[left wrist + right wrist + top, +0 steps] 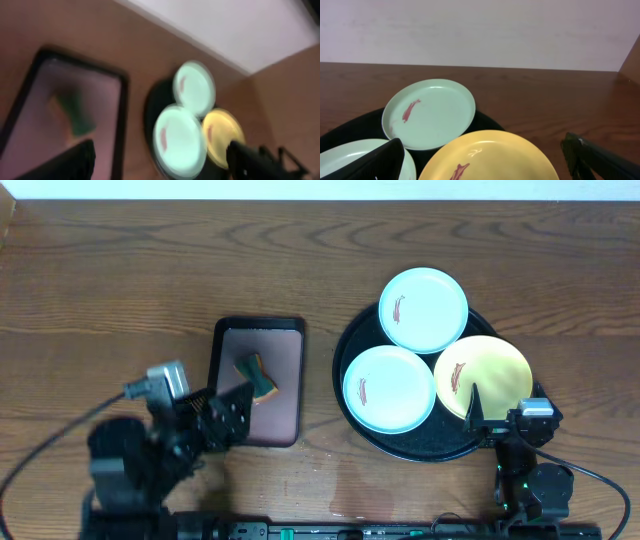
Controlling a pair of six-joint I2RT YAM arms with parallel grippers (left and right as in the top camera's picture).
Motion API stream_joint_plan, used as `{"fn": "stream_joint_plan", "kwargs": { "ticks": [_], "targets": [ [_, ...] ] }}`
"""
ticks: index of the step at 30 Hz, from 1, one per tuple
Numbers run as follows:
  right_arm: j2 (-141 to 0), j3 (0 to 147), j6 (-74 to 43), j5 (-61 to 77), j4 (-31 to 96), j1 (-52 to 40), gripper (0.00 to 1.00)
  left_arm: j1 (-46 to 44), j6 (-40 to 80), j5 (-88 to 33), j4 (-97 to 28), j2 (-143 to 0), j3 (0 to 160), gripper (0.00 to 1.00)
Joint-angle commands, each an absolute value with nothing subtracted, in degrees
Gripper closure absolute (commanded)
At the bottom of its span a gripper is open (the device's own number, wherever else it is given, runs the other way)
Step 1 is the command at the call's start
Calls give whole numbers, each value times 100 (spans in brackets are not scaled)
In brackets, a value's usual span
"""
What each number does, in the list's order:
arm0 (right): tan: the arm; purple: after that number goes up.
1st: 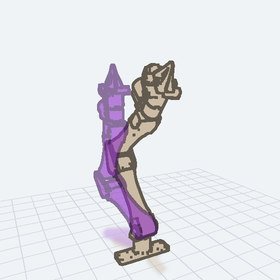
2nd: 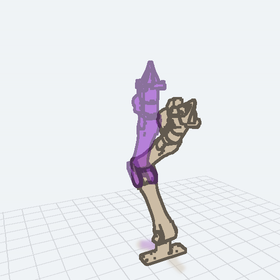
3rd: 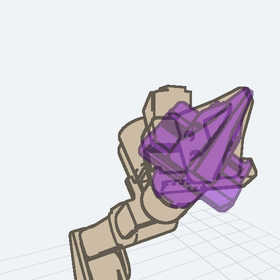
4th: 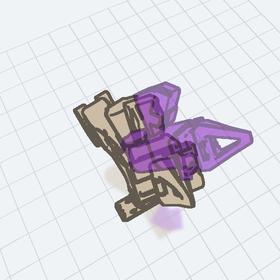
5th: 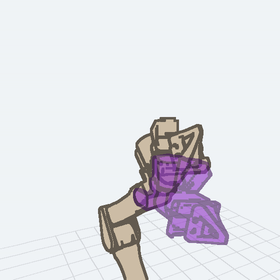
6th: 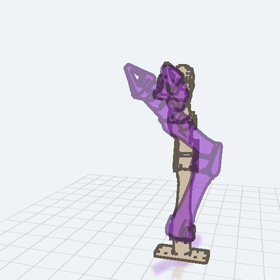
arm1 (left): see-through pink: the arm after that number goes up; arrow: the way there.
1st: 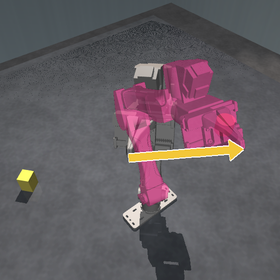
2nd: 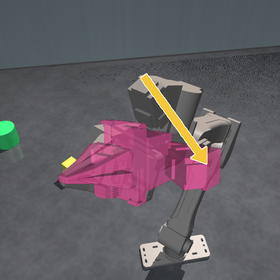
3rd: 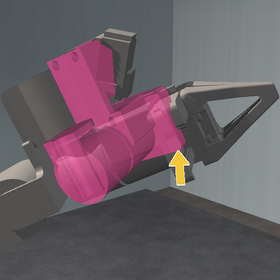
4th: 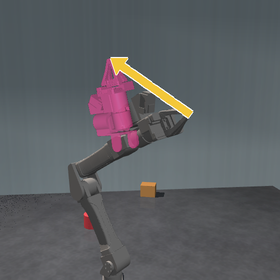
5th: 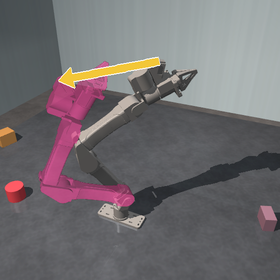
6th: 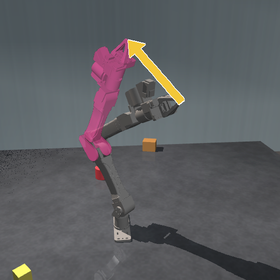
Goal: Clean dirty plates on tray and stack at the side
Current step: 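Reach the left gripper to the sponge on the small tray and grasp it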
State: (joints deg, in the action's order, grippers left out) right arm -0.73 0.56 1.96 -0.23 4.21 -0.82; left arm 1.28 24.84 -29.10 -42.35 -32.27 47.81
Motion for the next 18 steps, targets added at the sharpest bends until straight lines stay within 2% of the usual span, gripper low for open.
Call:
{"fn": "stream_joint_plan", "kwargs": {
  "ticks": [1, 5, 8, 12, 15, 18],
  "targets": [
    [-54, 32, 242, -60, 427, -62, 1, 119, 2213, -2755, -4657, -3975, 5304, 15],
    [-54, 32, 242, -60, 427, -62, 1, 113, 2091, -3660, -4661, -4506, 5363, 16],
    [-54, 32, 242, -60, 427, -62, 1, 113, 2073, -3555, -4960, -4836, 5452, 16],
    [-54, 32, 242, -60, 427, -62, 1, -34, 2204, -2300, -5739, -5236, 5848, 16],
    [-54, 32, 242, -60, 427, -62, 1, -381, 2576, -1186, -6361, -5599, 6313, 16],
    [-54, 32, 242, -60, 427, -62, 1, -816, 3011, -598, -6617, -5929, 6545, 15]
  ]
}}
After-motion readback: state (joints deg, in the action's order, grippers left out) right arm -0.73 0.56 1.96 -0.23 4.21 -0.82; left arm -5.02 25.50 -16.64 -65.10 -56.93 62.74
